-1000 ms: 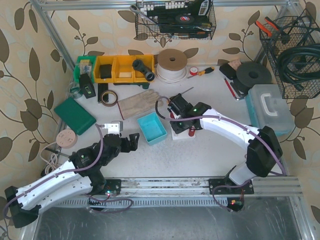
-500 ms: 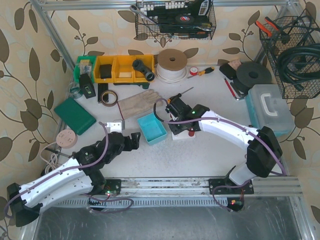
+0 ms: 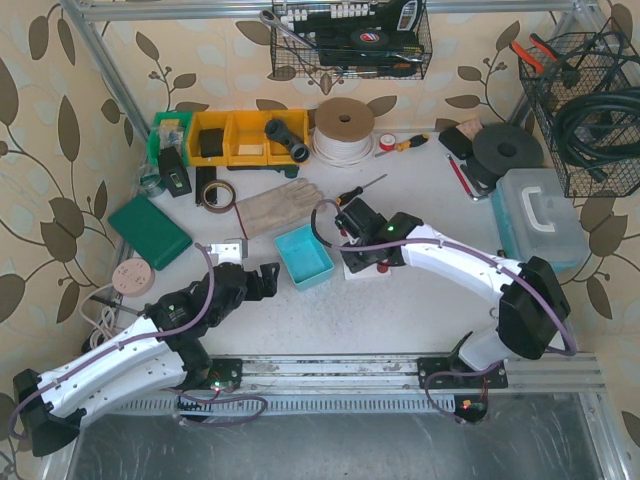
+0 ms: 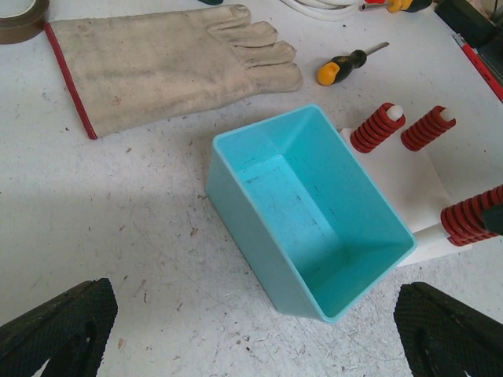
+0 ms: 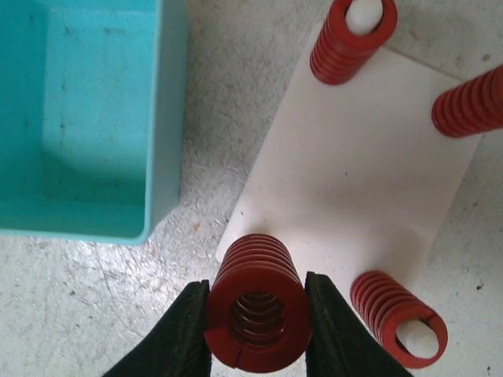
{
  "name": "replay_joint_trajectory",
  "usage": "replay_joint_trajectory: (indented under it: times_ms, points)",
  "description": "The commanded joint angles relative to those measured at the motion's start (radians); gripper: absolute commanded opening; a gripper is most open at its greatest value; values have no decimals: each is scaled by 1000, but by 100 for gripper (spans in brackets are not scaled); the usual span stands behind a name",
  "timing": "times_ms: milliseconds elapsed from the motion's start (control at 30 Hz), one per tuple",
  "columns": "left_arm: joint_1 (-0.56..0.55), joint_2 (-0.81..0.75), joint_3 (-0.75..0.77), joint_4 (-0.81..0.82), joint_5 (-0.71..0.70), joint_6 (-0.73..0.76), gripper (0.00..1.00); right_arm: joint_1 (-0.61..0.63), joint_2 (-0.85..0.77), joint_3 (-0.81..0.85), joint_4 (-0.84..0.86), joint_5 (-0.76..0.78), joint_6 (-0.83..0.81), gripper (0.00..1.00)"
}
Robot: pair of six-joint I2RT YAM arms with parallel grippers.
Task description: Install the large spring
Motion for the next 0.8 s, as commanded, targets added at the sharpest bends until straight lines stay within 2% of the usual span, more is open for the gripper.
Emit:
replay_joint_trajectory:
  times_ms: [0,367,600,767]
  points:
    - [14,-6,6,19,14,-13,99,13,-16,-43,-48,14,26,0]
    - [21,-7,6,16,18,-17,98,14,12,-100,47,27,43,0]
    - [25,-6,3,18,21,-17,98,14,68,-119,149,7,113,0]
    - [28,-11,1,18,25,-17,98,17,95,-97,143,27,148,0]
